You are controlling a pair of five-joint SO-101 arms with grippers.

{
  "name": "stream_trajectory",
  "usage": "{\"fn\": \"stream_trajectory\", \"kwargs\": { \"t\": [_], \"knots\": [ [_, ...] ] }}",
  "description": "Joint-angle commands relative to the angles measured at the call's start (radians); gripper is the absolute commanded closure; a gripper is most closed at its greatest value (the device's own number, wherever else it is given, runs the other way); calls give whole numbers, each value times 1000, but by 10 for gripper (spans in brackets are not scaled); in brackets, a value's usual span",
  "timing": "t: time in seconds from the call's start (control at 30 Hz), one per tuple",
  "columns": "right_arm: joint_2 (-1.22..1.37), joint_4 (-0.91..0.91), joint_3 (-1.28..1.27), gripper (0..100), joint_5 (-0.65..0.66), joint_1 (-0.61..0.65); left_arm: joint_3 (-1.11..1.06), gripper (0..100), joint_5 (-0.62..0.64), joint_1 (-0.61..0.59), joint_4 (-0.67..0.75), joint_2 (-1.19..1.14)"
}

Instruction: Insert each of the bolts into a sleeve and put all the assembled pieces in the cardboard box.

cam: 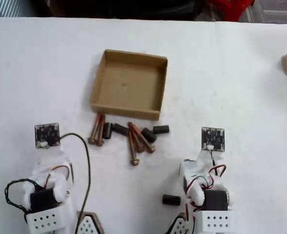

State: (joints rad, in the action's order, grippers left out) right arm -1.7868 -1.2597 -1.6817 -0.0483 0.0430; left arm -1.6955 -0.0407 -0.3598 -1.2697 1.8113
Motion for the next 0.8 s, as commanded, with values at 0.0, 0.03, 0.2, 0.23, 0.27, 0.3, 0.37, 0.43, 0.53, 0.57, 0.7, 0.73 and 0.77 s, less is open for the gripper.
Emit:
{"fn": "stream_trajectory", "kwargs": {
  "t": [0.0,0.03,0.2,0.23,0.27,0.3,0.37,0.43,0.53,0.57,0.7,0.73,0.77],
  "knots": [
    [-4,-4,-9,981,-11,8,2,977,-9,-10,-8,-5],
    [-4,-4,-9,981,-11,10,2,977,-9,-10,-8,-5],
    [-4,-4,-9,981,-11,15,2,977,-9,-10,-8,-5],
    [-4,-4,-9,981,-11,15,2,977,-9,-10,-8,-5],
    [-5,-2,-9,981,-11,15,2,977,-9,-10,-8,-5],
    [-5,-2,-8,981,-11,15,2,977,-9,-10,-8,-5],
    [-5,-4,11,981,-9,7,2,977,-9,-10,-8,-5],
    [-5,-7,28,981,-9,5,2,977,-9,-10,-8,-5],
    [-5,-7,28,981,-9,-19,2,977,-9,-10,-8,-5],
    [-5,-7,28,981,-9,-35,2,977,-9,-10,-8,-5],
    [-5,-5,29,981,-9,-82,2,977,-11,-4,-8,-5],
    [-5,-5,29,981,-9,-82,2,977,-11,-4,-8,-5],
    [-5,-5,29,981,-9,-81,2,977,-11,-4,-8,-5]
  ]
}}
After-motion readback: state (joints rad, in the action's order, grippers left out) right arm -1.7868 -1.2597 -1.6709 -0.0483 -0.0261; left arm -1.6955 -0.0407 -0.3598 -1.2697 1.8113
